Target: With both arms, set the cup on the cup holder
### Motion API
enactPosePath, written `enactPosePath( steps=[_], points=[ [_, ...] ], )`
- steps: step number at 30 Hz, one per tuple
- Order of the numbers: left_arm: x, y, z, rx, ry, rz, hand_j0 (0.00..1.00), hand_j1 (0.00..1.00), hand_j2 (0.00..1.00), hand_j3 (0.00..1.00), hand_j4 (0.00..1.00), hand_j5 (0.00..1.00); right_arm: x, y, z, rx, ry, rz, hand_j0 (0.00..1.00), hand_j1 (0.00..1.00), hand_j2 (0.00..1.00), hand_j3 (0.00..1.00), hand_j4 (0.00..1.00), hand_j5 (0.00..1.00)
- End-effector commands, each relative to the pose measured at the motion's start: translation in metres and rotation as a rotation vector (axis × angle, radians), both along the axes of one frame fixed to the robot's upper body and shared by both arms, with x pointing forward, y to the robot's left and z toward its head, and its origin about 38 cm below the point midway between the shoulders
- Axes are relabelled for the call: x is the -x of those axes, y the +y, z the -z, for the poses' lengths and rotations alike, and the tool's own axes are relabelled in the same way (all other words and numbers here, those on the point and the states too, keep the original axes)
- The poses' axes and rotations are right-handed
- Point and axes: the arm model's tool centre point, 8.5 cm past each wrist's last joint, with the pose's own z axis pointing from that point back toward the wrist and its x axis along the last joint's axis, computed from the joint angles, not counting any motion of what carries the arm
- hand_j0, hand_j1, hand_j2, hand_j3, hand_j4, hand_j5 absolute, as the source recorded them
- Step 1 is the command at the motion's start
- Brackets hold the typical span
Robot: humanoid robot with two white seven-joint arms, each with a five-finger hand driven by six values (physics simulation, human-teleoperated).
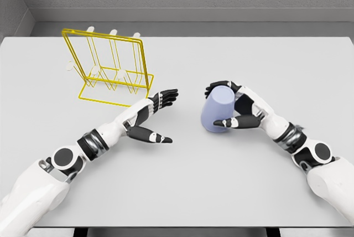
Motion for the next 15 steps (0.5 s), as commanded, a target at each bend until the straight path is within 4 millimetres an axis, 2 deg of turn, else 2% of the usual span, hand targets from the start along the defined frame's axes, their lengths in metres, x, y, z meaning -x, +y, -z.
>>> enactPosePath(
  steps=[1, 3, 8, 15],
  points=[
    [-0.001, -0.001, 0.004, 0.007, 0.014, -0.008, 1.00, 1.00, 1.00, 1.00, 1.00, 1.00, 0.001, 0.015, 0.002, -0.009, -0.005, -0.020, 0.73, 0.73, 0.73, 0.73, 0.73, 0.73],
    [-0.002, -0.006, 0.008, 0.017, 0.026, -0.007, 1.00, 1.00, 1.00, 1.00, 1.00, 1.00, 0.001, 0.019, 0.003, -0.017, -0.005, -0.025, 0.73, 0.73, 0.73, 0.73, 0.73, 0.73],
    [-0.006, -0.001, 0.012, 0.015, 0.037, -0.029, 1.00, 1.00, 1.00, 1.00, 1.00, 1.00, -0.002, 0.027, 0.005, -0.012, -0.009, -0.029, 0.73, 0.73, 0.73, 0.73, 0.73, 0.73],
    [-0.007, -0.003, 0.013, 0.025, 0.041, -0.038, 1.00, 1.00, 1.00, 1.00, 1.00, 1.00, -0.004, 0.037, 0.009, 0.015, -0.018, -0.043, 0.73, 0.73, 0.73, 0.73, 0.73, 0.73]
  ],
)
